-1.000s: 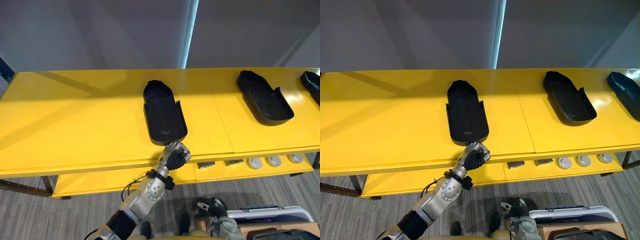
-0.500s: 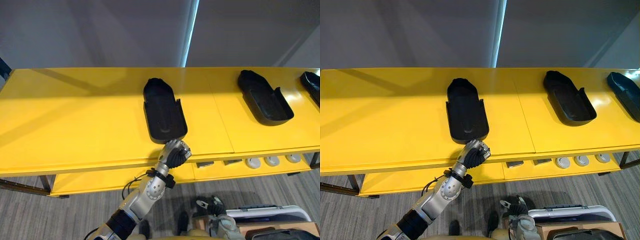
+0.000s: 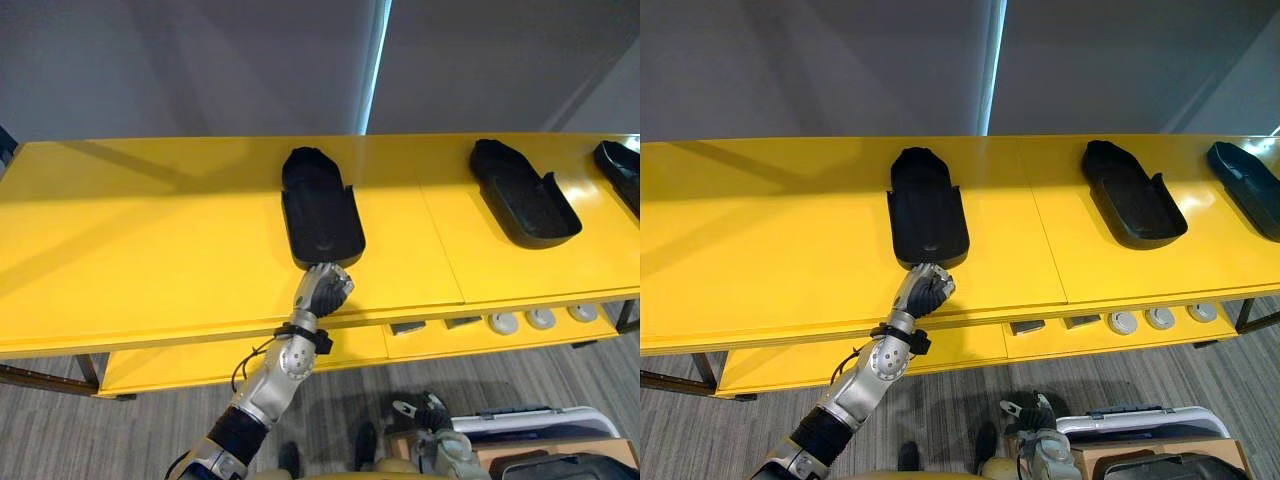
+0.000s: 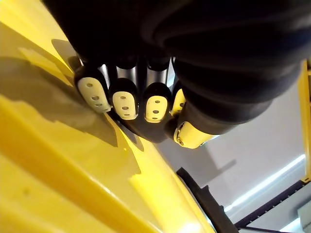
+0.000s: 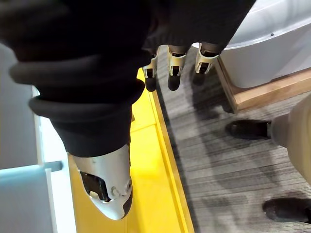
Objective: Walk over and take plastic housings, then place them on the shelf
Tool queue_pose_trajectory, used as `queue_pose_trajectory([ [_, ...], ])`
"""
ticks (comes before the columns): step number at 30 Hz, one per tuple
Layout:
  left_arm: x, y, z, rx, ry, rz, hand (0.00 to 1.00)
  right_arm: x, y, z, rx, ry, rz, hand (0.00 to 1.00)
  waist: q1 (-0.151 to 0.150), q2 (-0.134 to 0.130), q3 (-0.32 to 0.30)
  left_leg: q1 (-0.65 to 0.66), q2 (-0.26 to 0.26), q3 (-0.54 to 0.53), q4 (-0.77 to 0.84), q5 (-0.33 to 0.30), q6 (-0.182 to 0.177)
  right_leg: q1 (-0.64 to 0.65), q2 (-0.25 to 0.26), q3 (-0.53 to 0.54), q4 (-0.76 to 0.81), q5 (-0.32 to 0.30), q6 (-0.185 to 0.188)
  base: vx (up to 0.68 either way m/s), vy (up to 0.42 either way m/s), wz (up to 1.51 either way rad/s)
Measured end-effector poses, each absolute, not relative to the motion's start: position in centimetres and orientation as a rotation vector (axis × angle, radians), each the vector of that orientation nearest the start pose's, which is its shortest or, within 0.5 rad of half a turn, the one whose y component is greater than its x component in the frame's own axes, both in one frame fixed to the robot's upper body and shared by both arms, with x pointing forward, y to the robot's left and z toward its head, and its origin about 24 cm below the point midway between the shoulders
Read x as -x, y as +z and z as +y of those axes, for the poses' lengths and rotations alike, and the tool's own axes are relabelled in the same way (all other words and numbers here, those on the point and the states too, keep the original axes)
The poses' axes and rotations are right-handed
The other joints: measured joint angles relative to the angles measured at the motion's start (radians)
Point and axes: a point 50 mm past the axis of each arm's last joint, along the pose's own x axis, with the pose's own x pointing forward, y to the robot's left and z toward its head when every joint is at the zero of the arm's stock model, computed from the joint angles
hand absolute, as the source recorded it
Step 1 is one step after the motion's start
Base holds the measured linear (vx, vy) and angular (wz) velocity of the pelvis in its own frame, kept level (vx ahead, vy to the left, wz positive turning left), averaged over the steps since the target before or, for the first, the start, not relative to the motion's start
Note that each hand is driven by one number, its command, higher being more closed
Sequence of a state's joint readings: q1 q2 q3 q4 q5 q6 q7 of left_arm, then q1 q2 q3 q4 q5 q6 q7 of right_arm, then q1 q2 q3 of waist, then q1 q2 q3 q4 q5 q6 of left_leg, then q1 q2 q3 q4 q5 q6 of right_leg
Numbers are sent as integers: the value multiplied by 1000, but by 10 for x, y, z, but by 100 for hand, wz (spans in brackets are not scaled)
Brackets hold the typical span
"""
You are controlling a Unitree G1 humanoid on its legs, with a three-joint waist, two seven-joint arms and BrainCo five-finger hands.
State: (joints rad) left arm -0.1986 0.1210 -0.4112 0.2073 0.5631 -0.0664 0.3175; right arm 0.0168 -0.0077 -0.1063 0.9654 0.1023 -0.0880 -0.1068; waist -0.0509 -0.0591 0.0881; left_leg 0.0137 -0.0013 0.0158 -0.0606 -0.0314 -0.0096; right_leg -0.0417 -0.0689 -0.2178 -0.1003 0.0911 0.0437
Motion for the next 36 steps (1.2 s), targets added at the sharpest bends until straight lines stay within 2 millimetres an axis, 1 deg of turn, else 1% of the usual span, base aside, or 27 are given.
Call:
queue_pose_trajectory([
  [3, -274, 48, 81, -705, -120, -257, 100, -142, -144, -174, -83, -262, 898, 0, -2, 0, 0, 0, 0, 4, -2, 0, 0, -3, 0, 4, 0, 1, 1, -8, 11, -2],
  [7, -282, 49, 83, -721, -109, -253, 100, -141, -145, -174, -74, -255, 904, 0, -2, 0, 0, 2, 0, 8, -3, 0, 0, -3, 0, 7, 0, 1, 1, -3, 4, -1],
  [14, -285, 51, 90, -716, -77, -244, 100, -140, -145, -176, -78, -267, 906, 0, -7, -2, 1, 8, 0, 13, -8, 0, 0, -3, 1, 14, 0, 2, 2, -8, 9, -2],
  [19, -285, 52, 90, -705, -73, -244, 100, -137, -146, -176, -78, -269, 914, 0, -7, -2, 1, 9, 0, 11, -8, 0, 0, 0, 1, 11, 0, 2, 2, -3, 3, 1],
  [21, -285, 59, 90, -672, -66, -265, 100, -136, -146, -176, -78, -269, 915, 0, -6, -2, 1, 11, -1, 7, -8, 0, 0, 4, 0, 5, 0, 2, 2, -14, 11, 7],
  [22, -283, 71, 90, -638, -51, -309, 100, -136, -146, -176, -78, -269, 916, 0, -6, -2, 1, 9, -1, 2, -7, 0, 0, 4, -1, 1, 0, 2, 2, -4, 3, 12],
  [23, -280, 89, 90, -596, -28, -379, 100, -134, -147, -177, -76, -270, 919, 0, -3, -2, 1, 0, -2, -6, 2, 1, 2, 4, -6, -2, 1, 2, 2, 0, 0, 16],
  [24, -277, 100, 90, -573, -12, -426, 100, -133, -147, -177, -76, -271, 923, 0, -1, -2, 1, -5, -3, -12, 7, 1, 2, 4, -6, -5, 1, 2, 2, -4, 2, 18],
  [25, -272, 118, 92, -536, 12, -503, 100, -130, -148, -177, -76, -273, 931, 0, 7, -2, 1, -7, -3, -18, 9, 1, 2, 4, -6, -6, 1, 2, 2, -11, 5, 16],
  [26, -262, 141, 98, -488, 52, -608, 100, -127, -149, -177, -75, -272, 939, 0, 15, -2, 1, -11, -2, -23, 14, 1, 2, 5, -5, -8, 1, 1, 2, -24, 5, 17],
  [27, -250, 160, 108, -453, 107, -699, 100, -126, -150, -177, -74, -272, 943, 0, 15, -2, 1, -17, -3, -30, 22, 1, 1, 6, -5, -11, 1, 1, 1, -28, 2, 15],
  [28, -244, 167, 114, -442, 139, -736, 100, -125, -150, -177, -73, -272, 948, 0, 16, -2, 1, -19, -3, -33, 26, 1, 1, 7, -5, -12, 1, 1, 1, -37, -3, 17],
  [29, -232, 177, 128, -427, 214, -790, 100, -121, -153, -177, -69, -271, 967, 0, 21, -1, 2, -17, -2, -40, 28, 1, 1, 13, -5, -17, 1, 0, 1, -76, -6, 14],
  [30, -219, 183, 148, -426, 312, -819, 100, -114, -155, -178, -62, -269, 992, 0, 35, -1, 2, -16, 0, -43, 28, 0, 0, 24, -5, -20, 1, -4, -2, -82, -6, 12],
  [32, -209, 184, 167, -430, 413, -819, 100, -108, -157, -180, -57, -274, 1008, 0, 46, 0, 2, -14, 0, -51, 27, -1, -1, 29, -5, -24, 1, -6, -2, -62, -5, 12],
  [33, -199, 182, 188, -427, 528, -800, 100, -102, -158, -182, -50, -278, 1021, 0, 58, 1, 2, -14, 1, -61, 26, -1, -2, 33, -5, -30, 1, -8, -1, -41, -7, 19],
  [35, -182, 172, 221, -387, 712, -737, 100, -97, -159, -187, -38, -282, 1031, 0, 73, -1, 1, -12, 2, -74, 25, -4, -6, 40, -5, -39, 3, -11, -3, -45, -7, 19],
  [36, -177, 169, 230, -376, 765, -717, 100, -97, -159, -188, -38, -280, 1030, 0, 78, 0, 2, -12, 2, -77, 24, -4, -6, 40, -5, -42, 9, -14, -4, -46, -8, 20],
])
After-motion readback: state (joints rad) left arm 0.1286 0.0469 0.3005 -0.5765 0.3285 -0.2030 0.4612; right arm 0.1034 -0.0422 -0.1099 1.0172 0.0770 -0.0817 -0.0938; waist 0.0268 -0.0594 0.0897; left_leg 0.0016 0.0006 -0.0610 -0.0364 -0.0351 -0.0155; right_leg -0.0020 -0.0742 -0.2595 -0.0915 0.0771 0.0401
